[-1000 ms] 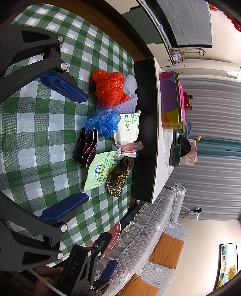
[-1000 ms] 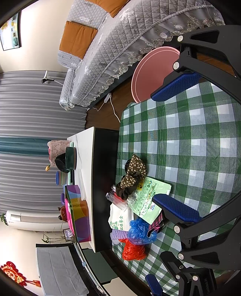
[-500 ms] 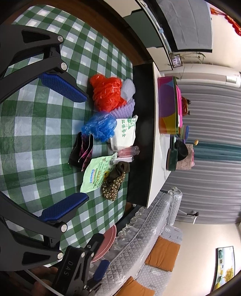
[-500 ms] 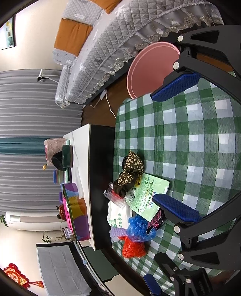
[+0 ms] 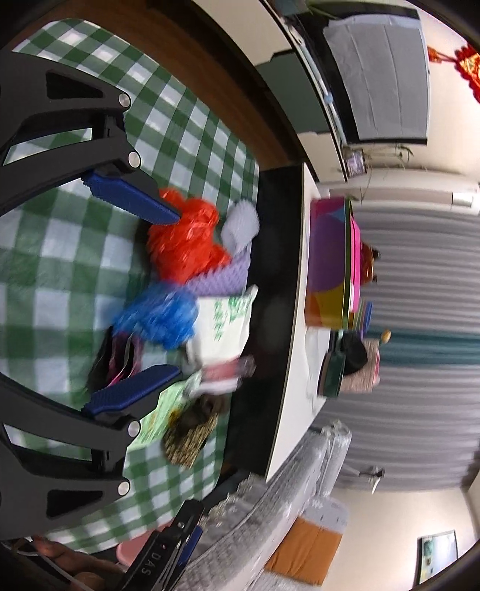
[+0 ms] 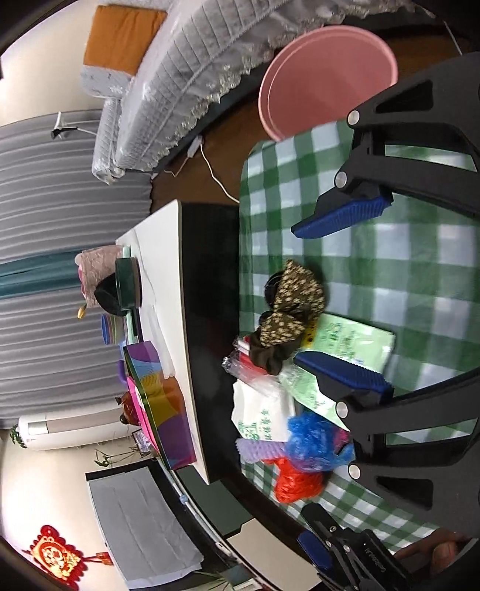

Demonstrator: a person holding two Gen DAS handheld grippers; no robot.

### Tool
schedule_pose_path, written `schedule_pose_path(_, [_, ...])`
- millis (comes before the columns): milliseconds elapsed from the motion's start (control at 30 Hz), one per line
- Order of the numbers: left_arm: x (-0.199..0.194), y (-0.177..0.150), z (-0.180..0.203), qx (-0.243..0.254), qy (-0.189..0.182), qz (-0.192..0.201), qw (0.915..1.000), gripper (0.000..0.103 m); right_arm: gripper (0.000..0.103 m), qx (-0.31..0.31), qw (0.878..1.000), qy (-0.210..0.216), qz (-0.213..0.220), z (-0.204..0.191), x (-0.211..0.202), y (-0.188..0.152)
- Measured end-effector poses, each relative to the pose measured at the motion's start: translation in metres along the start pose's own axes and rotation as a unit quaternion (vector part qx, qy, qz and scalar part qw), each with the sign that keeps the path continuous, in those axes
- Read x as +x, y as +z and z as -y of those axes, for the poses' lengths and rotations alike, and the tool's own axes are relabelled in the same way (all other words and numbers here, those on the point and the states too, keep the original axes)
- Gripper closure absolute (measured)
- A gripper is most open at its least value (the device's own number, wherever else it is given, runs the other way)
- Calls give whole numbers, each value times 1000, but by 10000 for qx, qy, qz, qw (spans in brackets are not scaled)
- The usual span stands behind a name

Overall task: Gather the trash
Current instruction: 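Grasp the red plastic bag with the left tool while the right tool grasps the leopard-print cloth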

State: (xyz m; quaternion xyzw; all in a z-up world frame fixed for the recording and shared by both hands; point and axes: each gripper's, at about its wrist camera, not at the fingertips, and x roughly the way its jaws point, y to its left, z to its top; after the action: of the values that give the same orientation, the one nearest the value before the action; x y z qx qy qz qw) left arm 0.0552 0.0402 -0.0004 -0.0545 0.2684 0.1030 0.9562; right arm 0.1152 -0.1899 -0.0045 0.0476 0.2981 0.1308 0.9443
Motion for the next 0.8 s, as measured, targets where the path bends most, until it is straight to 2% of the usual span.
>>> schedule_pose_path(267, [46,19,-19,-182,471,10,9987,27,40,-78,9992,192,-350,-6,60,8])
schedule_pose_path(500, [82,20,-32,-367,908,-318,9947,27,40,-284,9974,320,-579,-19,90,6])
schedule_pose_path(600, [89,20,-41,-529,961,-432,9930,27,40,-319,9966,366,-659,-22,98,6])
schedule_pose_path(700, [95,20,-42,-570,865,-550,9931,27,48,-377,9957,418,-740,-24,101,6])
schedule_pose_path(800, [99,19,-40,-555,742,-592,9939,30,62,-371,9946,527,-812,-25,103,6])
